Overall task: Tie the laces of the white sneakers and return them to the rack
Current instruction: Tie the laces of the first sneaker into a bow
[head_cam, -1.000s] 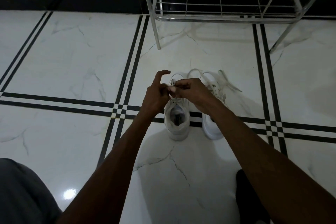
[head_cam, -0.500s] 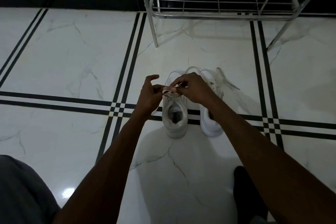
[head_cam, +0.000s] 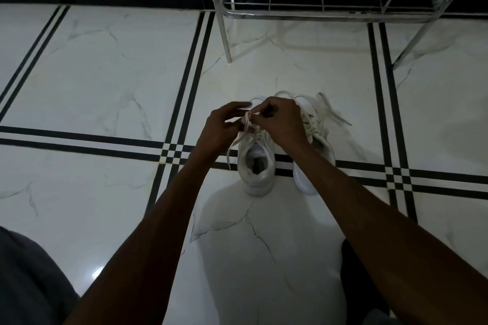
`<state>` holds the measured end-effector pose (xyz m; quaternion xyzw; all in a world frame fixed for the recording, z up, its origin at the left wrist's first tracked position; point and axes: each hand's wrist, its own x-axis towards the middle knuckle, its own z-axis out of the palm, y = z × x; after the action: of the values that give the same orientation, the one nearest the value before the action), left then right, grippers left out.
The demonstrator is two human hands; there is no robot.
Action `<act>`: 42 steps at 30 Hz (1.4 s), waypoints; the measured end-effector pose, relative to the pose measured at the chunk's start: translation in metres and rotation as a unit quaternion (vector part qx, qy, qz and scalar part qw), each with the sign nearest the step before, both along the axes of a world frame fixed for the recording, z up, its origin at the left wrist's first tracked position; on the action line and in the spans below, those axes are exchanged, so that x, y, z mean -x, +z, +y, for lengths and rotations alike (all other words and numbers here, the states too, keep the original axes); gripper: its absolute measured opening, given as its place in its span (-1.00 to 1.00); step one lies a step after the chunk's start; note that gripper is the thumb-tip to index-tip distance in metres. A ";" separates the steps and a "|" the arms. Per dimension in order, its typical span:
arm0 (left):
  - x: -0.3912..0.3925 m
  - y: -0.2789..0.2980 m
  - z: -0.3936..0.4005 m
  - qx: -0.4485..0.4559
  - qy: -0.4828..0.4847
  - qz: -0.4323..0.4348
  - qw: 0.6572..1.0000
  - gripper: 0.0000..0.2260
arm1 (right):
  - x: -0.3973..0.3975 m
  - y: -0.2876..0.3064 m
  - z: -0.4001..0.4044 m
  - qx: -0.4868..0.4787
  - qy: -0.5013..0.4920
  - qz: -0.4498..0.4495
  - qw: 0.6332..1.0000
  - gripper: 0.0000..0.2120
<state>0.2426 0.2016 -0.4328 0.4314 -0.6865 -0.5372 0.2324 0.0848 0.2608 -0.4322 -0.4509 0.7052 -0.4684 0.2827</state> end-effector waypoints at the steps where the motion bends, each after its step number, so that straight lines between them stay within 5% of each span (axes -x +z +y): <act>1: 0.001 0.000 -0.001 0.022 0.005 -0.016 1.000 -0.74 | 0.003 0.000 0.000 -0.006 0.000 -0.005 1.000 -0.88; 5: -0.005 -0.004 0.000 0.088 0.055 -0.089 0.991 -0.90 | 0.016 0.003 0.005 -0.048 0.026 -0.006 0.998 -0.77; 12: -0.049 -0.022 0.016 0.122 0.101 -0.223 0.962 -0.91 | 0.060 -0.014 0.038 -0.175 -0.097 0.116 0.973 -0.73; 19: -0.042 -0.020 0.019 -0.003 0.145 -0.105 0.984 -0.83 | 0.044 -0.015 0.033 -0.164 -0.074 0.189 0.965 -0.77; 22: -0.042 -0.024 0.023 -0.105 0.182 -0.021 0.978 -0.73 | 0.037 -0.004 0.024 -0.157 -0.085 0.100 0.979 -0.81; 24: -0.035 -0.029 0.026 -0.166 0.206 0.041 0.964 -0.71 | 0.029 0.005 0.018 -0.147 -0.119 -0.122 0.974 -0.79; 26: -0.026 -0.031 0.027 -0.246 0.214 0.128 0.937 -0.77 | 0.024 0.013 0.015 -0.115 -0.137 -0.349 0.920 -0.86; 28: -0.019 -0.032 0.029 -0.315 0.216 0.216 0.899 -0.77 | 0.022 0.012 0.015 -0.115 -0.157 -0.425 0.884 -0.91; 33: -0.006 -0.032 0.026 -0.413 0.310 0.284 0.808 -0.69 | 0.018 -0.009 0.011 -0.159 -0.202 -0.360 0.897 -0.69; 42: -0.005 -0.038 0.020 -0.375 0.354 0.223 0.827 -0.69 | 0.028 -0.040 -0.004 -0.176 -0.275 -0.281 0.902 -0.70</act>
<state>0.2480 0.2218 -0.4709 0.5676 -0.1615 -0.7158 0.3733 0.0572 0.2566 -0.4726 -0.0315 0.7632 -0.5032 0.4042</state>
